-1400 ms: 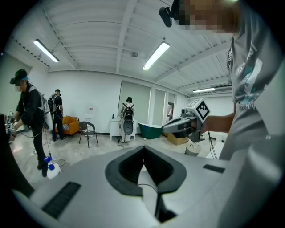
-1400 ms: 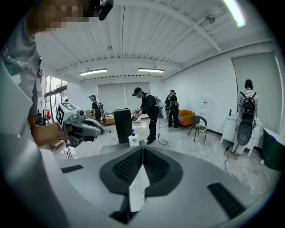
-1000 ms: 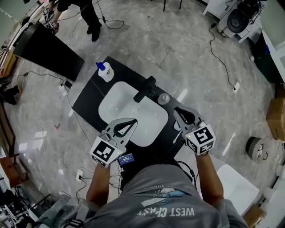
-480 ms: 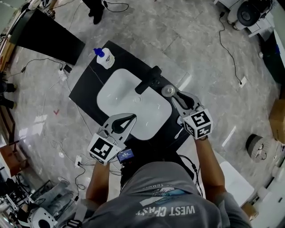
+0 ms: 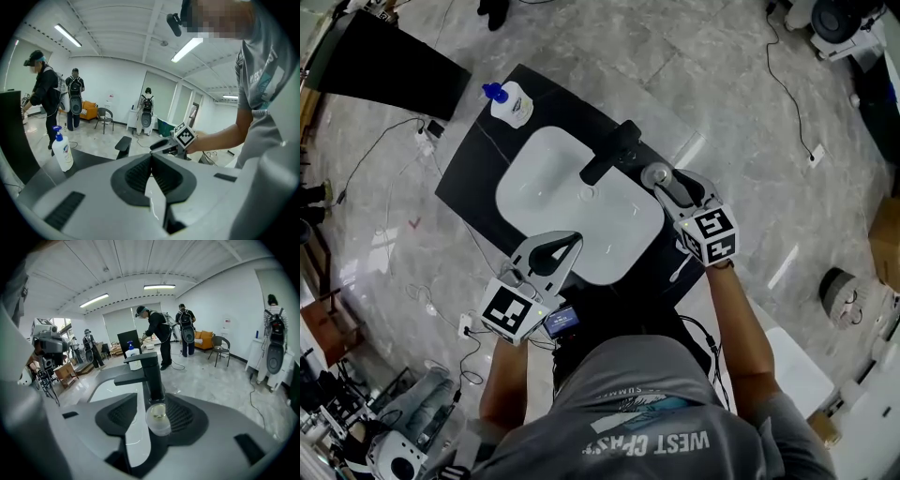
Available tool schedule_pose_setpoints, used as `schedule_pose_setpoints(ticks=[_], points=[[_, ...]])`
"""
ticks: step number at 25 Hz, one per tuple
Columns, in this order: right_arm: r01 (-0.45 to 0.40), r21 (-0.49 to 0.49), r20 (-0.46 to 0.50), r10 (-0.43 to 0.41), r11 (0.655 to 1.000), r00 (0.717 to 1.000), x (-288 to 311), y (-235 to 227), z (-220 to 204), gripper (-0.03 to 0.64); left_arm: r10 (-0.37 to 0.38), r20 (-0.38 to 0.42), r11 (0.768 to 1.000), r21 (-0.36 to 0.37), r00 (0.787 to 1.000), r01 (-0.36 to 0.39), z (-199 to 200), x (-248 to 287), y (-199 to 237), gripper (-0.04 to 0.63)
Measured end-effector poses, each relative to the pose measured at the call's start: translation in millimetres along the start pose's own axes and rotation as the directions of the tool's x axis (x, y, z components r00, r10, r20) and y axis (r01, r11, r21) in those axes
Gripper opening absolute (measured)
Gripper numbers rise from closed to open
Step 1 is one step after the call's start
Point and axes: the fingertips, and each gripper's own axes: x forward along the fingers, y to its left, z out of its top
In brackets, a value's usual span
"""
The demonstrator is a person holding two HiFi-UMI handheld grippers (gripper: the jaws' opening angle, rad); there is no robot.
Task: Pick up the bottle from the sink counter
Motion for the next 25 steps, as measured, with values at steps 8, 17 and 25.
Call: schedule_pose_setpoints(ticks=[8, 17, 25], points=[[0.025, -0.047, -0.013, -0.026, 0.999, 1.0, 18, -5, -12, 0.178, 0.017, -0.032, 0.999, -0.032, 0.999, -0.018, -14, -5, 4, 0.005], [0.053, -0.078, -0.025, -0.056, 0.996, 0.998, 32, -12, -22, 0.178, 0.018, -0.032, 0.998, -0.059, 0.999, -0.019, -19, -2, 7, 0.005], [0.076, -0.084, -0.017, -0.078, 0.994, 0.997, 40, -12, -35, 0.173, 0.018, -0.044, 0.997, -0.073, 0.999, -0.021, -26, -2, 9, 0.005]])
